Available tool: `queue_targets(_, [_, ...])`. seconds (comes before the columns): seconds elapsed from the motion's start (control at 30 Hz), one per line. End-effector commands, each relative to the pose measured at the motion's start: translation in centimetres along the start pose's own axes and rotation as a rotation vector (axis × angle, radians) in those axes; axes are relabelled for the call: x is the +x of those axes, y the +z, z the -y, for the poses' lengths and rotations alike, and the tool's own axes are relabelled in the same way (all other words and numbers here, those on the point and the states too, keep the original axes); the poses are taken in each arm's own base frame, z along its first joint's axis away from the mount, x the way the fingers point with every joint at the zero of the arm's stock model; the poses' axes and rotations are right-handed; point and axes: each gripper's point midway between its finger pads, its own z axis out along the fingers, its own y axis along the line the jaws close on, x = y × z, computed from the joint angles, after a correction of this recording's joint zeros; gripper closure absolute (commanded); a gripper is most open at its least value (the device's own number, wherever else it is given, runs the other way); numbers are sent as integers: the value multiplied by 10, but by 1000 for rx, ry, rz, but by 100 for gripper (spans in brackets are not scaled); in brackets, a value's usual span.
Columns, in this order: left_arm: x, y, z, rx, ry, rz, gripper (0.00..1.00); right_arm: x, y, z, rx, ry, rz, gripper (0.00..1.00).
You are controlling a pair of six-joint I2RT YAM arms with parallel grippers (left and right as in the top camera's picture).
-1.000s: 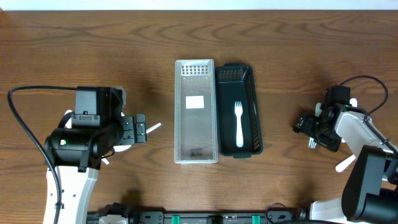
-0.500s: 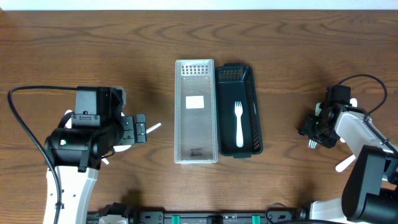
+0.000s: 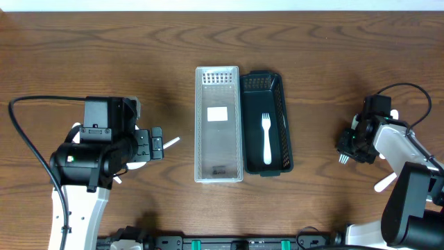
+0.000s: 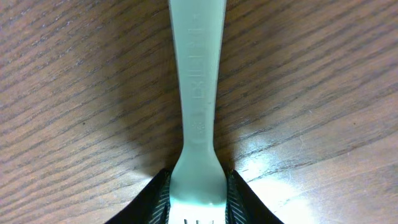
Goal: Pack container
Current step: 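Carry the second fork into the black basket and release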
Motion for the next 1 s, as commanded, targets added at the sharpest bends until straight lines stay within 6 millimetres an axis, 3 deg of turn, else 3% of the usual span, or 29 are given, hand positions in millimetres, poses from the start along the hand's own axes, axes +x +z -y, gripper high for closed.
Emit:
queue_targets(0.0, [-3,-2,0,2,-11,10,2,2,1,1,-2,10,-5,80])
queue_targets(0.1, [-3,-2,0,2,-11,10,2,2,0,0,-6,13,-6,83])
queue_targets(0.17, [-3,-2,0,2,-11,10,2,-1,-7,-1,-6,11,-3,91])
queue_targets(0.3, [-3,-2,0,2,-11,10,2,-26,-44,-17,-32,-18,68,92])
queue_targets(0.4, [-3,-2,0,2,-11,10,2,-53,-100,-48,-83,-103,191,92])
queue_targets(0.5, [-3,-2,0,2,-11,10,2,-65,-159,-89,-151,-210,294,93])
queue_targets(0.57, [-3,-2,0,2,-11,11,2,-61,-194,-123,-200,-295,346,93])
queue_targets(0.67, [-3,-2,0,2,-11,11,2,-44,-223,-168,-271,-391,385,93])
queue_targets(0.8, [-3,-2,0,2,-11,10,2,-11,-222,-212,-333,-444,355,93])
queue_targets(0.97, [-3,-2,0,2,-11,11,2,25,-173,-237,-282,-509,216,91])
